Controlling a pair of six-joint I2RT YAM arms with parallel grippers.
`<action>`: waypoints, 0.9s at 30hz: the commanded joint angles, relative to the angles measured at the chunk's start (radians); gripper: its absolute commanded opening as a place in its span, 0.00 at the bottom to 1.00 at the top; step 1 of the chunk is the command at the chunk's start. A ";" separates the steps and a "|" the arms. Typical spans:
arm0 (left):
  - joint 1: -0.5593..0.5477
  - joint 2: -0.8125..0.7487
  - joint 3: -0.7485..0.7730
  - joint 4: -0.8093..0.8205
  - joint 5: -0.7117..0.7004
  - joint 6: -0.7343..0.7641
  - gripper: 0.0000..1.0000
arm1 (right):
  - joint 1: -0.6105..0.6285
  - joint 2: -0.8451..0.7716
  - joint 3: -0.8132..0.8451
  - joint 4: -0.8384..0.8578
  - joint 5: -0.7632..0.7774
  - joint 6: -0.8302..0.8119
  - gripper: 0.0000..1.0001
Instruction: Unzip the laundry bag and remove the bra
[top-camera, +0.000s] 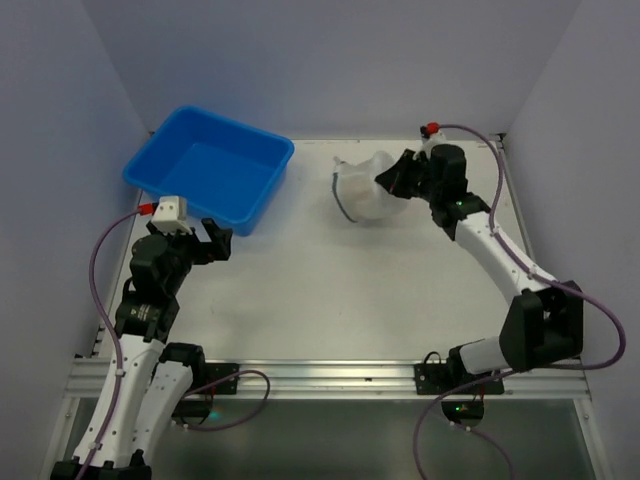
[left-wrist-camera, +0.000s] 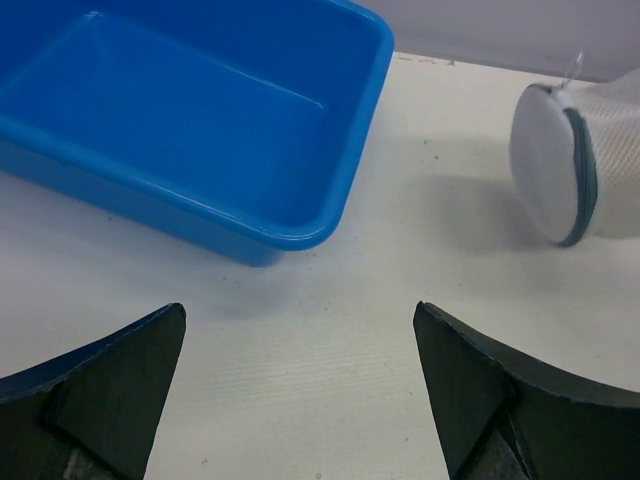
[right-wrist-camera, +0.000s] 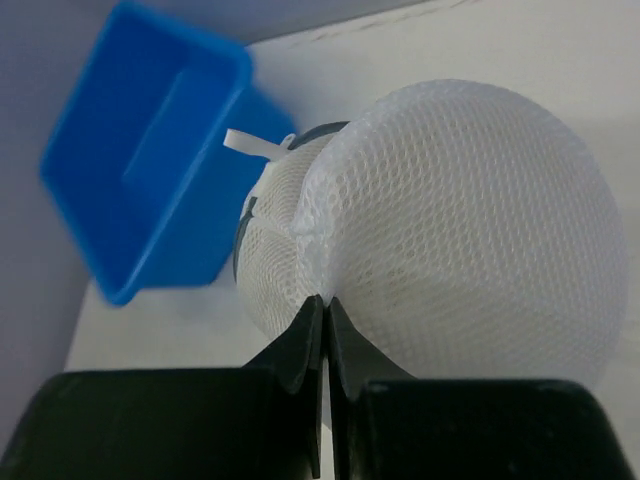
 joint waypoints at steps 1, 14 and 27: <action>-0.005 -0.009 -0.003 0.042 0.044 0.016 1.00 | 0.124 -0.130 -0.168 0.178 -0.191 0.168 0.00; -0.005 -0.016 -0.009 0.039 0.076 0.008 1.00 | 0.176 -0.122 -0.606 0.552 -0.264 0.388 0.18; -0.005 0.037 -0.013 0.050 0.167 0.011 1.00 | 0.001 -0.207 -0.546 0.117 -0.009 0.130 0.67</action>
